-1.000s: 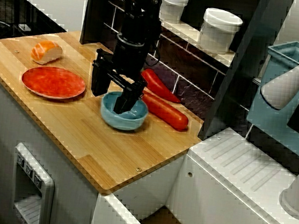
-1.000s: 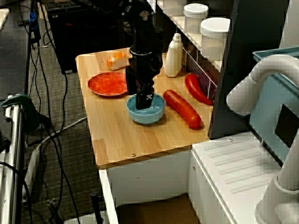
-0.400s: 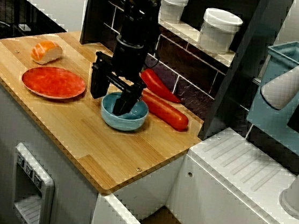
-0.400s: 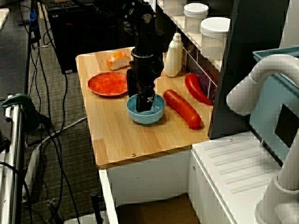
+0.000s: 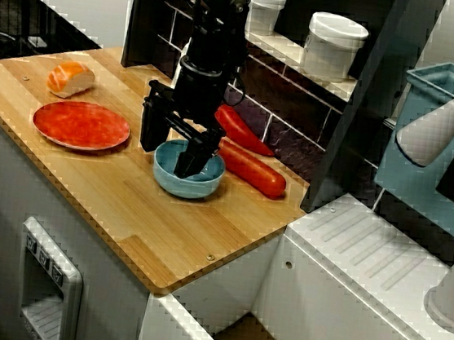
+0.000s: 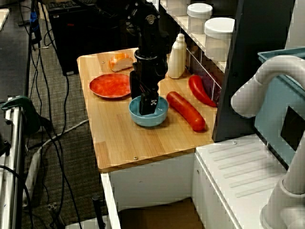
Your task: Push into sink
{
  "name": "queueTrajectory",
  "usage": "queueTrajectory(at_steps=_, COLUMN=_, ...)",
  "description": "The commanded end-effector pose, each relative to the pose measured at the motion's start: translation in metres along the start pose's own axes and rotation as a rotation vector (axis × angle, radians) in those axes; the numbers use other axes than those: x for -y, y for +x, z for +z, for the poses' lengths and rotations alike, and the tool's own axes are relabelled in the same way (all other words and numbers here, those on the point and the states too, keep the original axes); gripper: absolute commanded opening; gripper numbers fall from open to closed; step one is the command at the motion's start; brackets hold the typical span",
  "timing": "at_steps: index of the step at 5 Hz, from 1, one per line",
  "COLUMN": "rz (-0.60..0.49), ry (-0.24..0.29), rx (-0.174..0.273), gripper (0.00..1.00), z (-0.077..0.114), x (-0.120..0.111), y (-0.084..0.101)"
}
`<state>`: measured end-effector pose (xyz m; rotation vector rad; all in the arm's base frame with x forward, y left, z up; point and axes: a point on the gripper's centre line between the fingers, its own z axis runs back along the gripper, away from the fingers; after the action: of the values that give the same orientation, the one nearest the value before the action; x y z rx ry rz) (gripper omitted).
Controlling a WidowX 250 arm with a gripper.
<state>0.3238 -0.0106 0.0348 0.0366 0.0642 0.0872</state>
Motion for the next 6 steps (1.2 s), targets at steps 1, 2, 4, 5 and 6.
queueTrajectory(at_steps=1, rz=-0.001, ry=-0.009, rx=0.035, gripper=1.00, z=0.011, x=0.000, y=0.005)
queueTrajectory(at_steps=2, rz=-0.009, ry=-0.005, rx=0.031, gripper=1.00, z=0.009, x=0.006, y=0.004)
queueTrajectory(at_steps=4, rz=-0.034, ry=-0.012, rx=0.011, gripper=1.00, z=0.007, x=0.023, y=0.002)
queueTrajectory(at_steps=5, rz=-0.057, ry=-0.020, rx=0.002, gripper=1.00, z=0.008, x=0.036, y=-0.001)
queueTrajectory(at_steps=6, rz=-0.079, ry=-0.026, rx=-0.015, gripper=1.00, z=0.006, x=0.047, y=-0.003)
